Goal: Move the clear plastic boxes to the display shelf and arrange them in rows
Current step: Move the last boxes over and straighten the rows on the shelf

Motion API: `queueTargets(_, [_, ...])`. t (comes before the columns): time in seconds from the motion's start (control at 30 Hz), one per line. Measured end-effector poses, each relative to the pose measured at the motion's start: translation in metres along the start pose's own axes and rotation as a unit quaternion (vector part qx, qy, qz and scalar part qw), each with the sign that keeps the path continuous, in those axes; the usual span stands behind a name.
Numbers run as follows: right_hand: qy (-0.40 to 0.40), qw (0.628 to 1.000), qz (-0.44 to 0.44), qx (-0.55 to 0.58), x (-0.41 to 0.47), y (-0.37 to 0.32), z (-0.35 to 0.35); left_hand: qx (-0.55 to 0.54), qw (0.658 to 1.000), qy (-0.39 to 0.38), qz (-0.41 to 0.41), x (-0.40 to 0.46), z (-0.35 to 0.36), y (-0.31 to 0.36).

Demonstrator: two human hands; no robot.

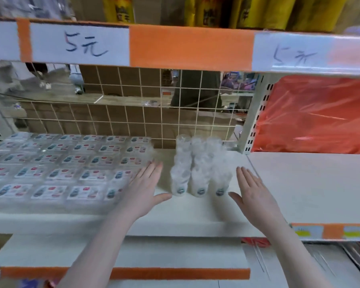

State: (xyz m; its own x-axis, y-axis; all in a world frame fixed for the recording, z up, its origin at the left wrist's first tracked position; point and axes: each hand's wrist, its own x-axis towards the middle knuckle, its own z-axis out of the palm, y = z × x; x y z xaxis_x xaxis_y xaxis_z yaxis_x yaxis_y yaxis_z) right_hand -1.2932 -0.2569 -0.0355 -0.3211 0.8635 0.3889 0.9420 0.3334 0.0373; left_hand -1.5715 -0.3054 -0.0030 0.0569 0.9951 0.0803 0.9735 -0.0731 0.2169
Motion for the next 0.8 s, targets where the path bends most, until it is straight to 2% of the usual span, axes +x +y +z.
queueTargets(0.13, [-0.007, 0.999, -0.008, 0.04, 0.007, 0.003, 0.007, 0.003, 1.0, 0.012, 0.022, 0.016, 0.012, 0.017])
queueTargets(0.33, [0.041, 0.997, 0.001, 0.059, 0.019, -0.008, 0.009, -0.004, 0.999, 0.05, 0.006, 0.032, 0.028, 0.024])
queueTargets(0.57, [0.02, 0.995, 0.014, 0.094, 0.018, -0.005, 0.014, 0.02, 0.994, 0.111, -0.011, 0.036, 0.036, 0.029])
queueTargets(0.7, [-0.026, 0.993, 0.024, 0.116, 0.02, 0.004, 0.012, -0.012, 0.996, 0.088, -0.015, 0.034, 0.033, 0.032])
queueTargets(0.8, [-0.043, 0.989, -0.018, 0.137, 0.028, 0.005, 0.001, -0.023, 0.998, 0.051, 0.004, 0.035, 0.026, 0.03])
